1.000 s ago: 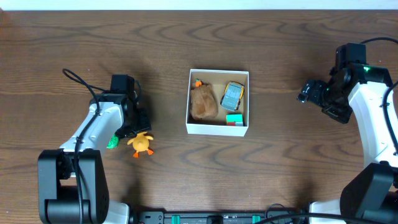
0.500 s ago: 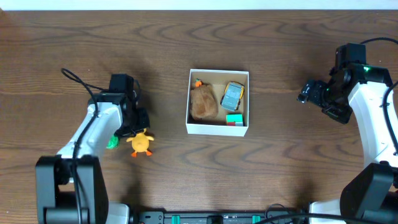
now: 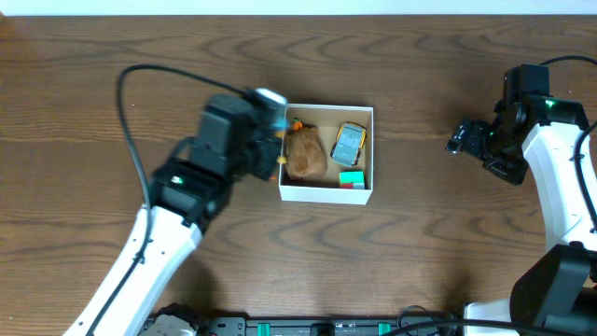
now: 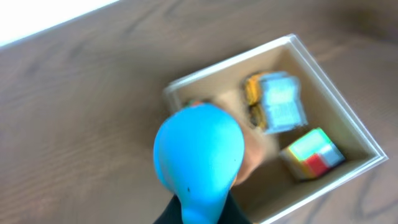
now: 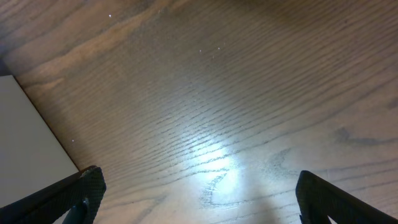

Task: Pack container
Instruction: 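Carry the duck with the left gripper into the box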

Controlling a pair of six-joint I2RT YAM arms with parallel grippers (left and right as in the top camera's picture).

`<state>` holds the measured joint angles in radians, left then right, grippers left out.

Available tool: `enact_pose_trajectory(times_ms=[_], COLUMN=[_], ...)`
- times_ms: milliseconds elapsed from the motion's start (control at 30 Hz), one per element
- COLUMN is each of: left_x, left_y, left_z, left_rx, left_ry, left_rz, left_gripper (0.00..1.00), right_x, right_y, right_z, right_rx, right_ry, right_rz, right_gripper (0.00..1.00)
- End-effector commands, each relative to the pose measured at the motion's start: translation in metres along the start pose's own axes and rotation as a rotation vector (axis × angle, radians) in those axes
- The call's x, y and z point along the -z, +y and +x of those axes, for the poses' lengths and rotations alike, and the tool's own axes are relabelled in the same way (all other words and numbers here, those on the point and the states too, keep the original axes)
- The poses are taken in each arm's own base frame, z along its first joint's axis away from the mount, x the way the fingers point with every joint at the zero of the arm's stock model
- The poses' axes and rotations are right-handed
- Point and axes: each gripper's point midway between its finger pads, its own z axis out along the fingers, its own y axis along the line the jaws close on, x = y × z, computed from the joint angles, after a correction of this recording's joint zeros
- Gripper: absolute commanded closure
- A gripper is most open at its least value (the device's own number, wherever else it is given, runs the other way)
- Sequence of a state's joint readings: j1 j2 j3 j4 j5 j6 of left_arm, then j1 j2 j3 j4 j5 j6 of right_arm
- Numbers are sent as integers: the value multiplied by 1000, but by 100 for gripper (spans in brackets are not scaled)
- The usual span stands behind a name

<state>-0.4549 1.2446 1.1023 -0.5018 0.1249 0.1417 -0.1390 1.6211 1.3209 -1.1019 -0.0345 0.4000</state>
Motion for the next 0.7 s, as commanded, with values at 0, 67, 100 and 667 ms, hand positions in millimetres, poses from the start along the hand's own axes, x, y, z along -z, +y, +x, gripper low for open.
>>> enact_pose_trajectory(times_ms=[0, 67, 100, 667], left_x=[-8, -19, -25, -108], left_y=[-33, -50, -56, -111], left_z=[-13, -15, -14, 51], left_rx=[-242, -314, -333, -420], left_ry=[-43, -50, -46, 173], left_rz=[58, 89, 102, 221], left_gripper=[94, 94, 94, 51], right_x=[-1, -1, -1, -1], right_y=[1, 1, 1, 1], right_z=[1, 1, 1, 1], right_rx=[18, 18, 18, 26], right_ry=[3, 4, 4, 5], right_rz=[-3, -3, -3, -2], right_gripper=[1, 1, 1, 1])
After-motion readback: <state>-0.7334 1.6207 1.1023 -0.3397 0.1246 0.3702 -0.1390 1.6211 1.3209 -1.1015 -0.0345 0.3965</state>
